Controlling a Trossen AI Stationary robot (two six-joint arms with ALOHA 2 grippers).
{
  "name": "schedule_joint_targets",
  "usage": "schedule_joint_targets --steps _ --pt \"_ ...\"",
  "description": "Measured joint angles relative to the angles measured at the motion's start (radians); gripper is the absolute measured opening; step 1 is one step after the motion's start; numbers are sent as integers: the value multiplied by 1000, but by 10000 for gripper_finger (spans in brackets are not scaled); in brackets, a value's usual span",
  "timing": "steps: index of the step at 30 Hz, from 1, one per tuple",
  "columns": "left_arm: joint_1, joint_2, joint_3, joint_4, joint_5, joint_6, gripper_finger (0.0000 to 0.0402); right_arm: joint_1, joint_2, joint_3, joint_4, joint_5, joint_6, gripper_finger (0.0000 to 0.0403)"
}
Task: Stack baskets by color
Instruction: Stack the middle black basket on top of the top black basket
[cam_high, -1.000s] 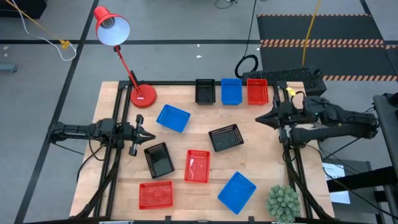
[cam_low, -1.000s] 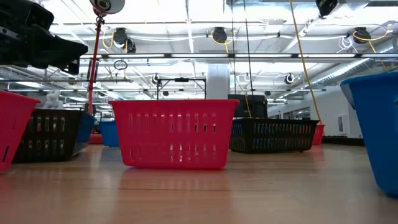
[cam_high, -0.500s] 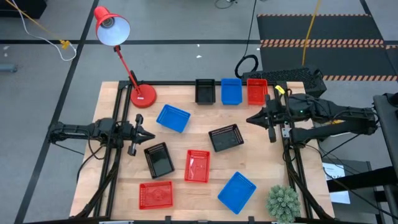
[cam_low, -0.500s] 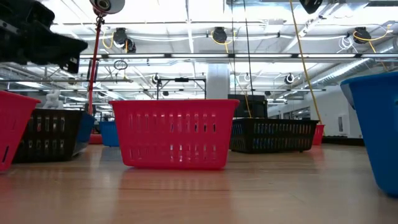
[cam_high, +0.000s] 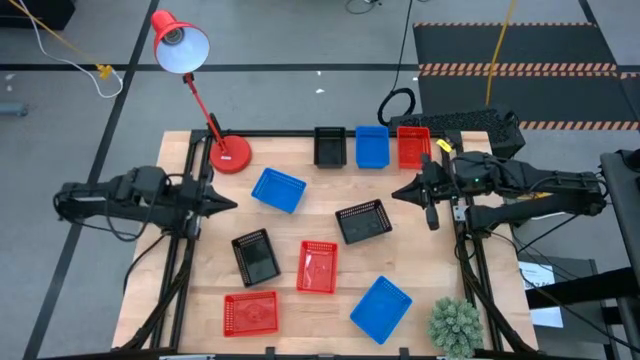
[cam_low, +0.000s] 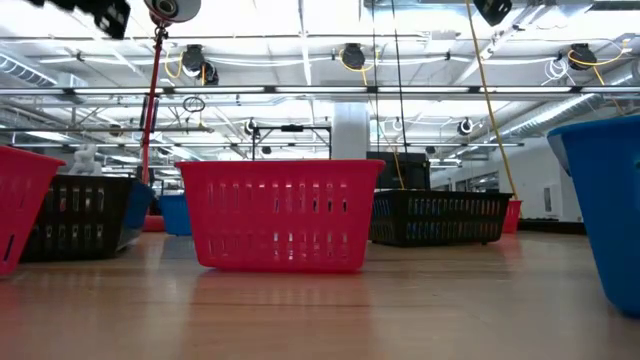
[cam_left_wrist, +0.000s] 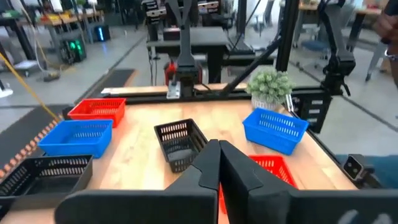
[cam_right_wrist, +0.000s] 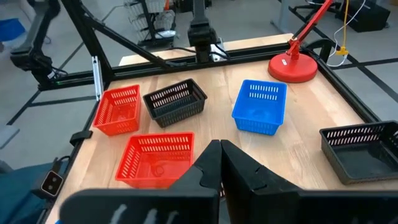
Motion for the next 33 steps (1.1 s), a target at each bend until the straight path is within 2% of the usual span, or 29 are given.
schedule_joint_targets --steps 5,11,14,17,22,25,29,33 --pt "0 170 223 -197 0 2 6 0 15 0 4 0 0 0" --pt "-2 336 373 -226 0 3 7 6 53 0 5 0 0 0" --pt "-12 396 387 -199 -1 6 7 23 83 -8 34 0 2 0" --pt "-32 450 385 -167 -15 24 7 47 103 -57 134 -1 16 0" --pt "-87 540 379 -115 -124 25 8 88 129 -147 261 0 34 0" --pt "-118 596 378 -78 -179 27 8 105 150 -192 284 4 61 0" --pt "-145 672 378 -24 -185 66 8 132 197 -237 287 53 73 0" --pt "-159 731 378 15 -184 103 8 158 261 -264 285 56 80 0"
